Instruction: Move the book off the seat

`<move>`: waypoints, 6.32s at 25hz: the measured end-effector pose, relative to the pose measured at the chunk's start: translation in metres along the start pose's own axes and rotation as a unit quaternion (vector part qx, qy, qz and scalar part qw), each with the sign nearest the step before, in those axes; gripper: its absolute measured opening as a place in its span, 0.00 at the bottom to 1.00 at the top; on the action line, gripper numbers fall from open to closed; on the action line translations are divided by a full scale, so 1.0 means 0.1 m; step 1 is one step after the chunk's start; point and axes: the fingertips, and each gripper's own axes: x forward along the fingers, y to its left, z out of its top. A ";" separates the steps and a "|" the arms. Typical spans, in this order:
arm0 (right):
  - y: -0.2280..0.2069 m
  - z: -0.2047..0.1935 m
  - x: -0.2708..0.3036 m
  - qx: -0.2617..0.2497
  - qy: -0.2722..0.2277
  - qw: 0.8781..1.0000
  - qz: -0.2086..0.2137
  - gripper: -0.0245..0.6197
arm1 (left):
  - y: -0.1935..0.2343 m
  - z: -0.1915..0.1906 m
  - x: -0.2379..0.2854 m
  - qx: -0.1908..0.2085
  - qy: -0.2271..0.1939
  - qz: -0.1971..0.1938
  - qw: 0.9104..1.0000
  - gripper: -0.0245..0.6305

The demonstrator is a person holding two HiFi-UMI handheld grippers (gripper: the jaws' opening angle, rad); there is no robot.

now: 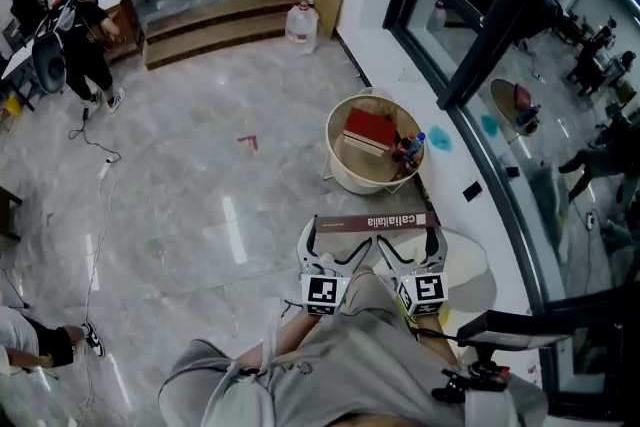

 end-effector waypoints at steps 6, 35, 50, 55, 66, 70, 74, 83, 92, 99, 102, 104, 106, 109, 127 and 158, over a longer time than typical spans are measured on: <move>-0.13 0.00 0.85 0.017 -0.029 0.999 0.042 0.80 | 0.52 0.07 0.58 0.052 0.006 0.021 0.998 0.87; -1.32 0.07 2.04 0.092 -0.088 0.990 -0.053 0.80 | 0.79 0.21 2.53 0.139 0.065 -0.081 0.985 0.87; -2.55 -0.17 3.47 0.087 0.021 0.984 -0.153 0.80 | 1.11 -0.11 4.66 0.065 0.064 -0.200 0.976 0.87; -2.95 -0.09 4.12 0.080 0.041 0.978 -0.187 0.80 | 1.37 -0.20 5.41 0.041 0.067 -0.206 0.975 0.87; -3.24 -0.08 4.72 0.101 0.039 0.982 -0.154 0.80 | 1.65 -0.13 6.13 0.039 0.073 -0.143 0.986 0.87; -3.40 -0.06 4.73 0.110 0.026 0.984 -0.137 0.80 | 1.56 0.00 6.21 0.056 0.075 -0.132 0.987 0.87; -3.42 -0.11 4.71 0.122 0.020 0.983 -0.132 0.80 | 1.50 -0.02 6.19 0.069 0.086 -0.126 0.986 0.87; -3.48 -0.90 4.78 0.188 0.096 0.967 -0.141 0.80 | 1.45 -0.76 6.31 0.049 0.181 -0.130 0.974 0.87; -3.39 -2.68 5.12 0.258 0.240 0.923 -0.153 0.80 | 1.57 -2.52 6.52 -0.002 0.352 -0.118 0.929 0.87; -3.30 -4.32 5.51 0.294 0.330 0.886 -0.138 0.80 | 1.75 -4.21 6.63 -0.030 0.478 -0.091 0.873 0.87; -3.27 -4.79 5.65 0.281 0.362 0.880 -0.128 0.80 | 1.84 -4.77 6.56 -0.063 0.528 -0.072 0.844 0.87; -3.29 -5.00 5.85 0.269 0.372 0.881 -0.115 0.80 | 1.95 -5.05 6.63 -0.079 0.543 -0.058 0.834 0.87; -3.33 -5.15 6.04 0.273 0.370 0.882 -0.102 0.80 | 2.03 -5.22 6.77 -0.083 0.543 -0.053 0.834 0.87; -3.37 -5.27 6.12 0.283 0.356 0.885 -0.101 0.80 | 2.06 -5.33 6.85 -0.086 0.535 -0.050 0.839 0.87; -3.71 -4.14 6.05 0.265 0.234 0.923 -0.151 0.80 | 2.10 -4.10 7.10 0.014 0.373 -0.072 0.925 0.87; -4.80 0.84 4.85 0.112 -0.062 0.973 -0.192 0.80 | 1.59 1.27 6.96 0.041 -0.042 -0.084 0.995 0.86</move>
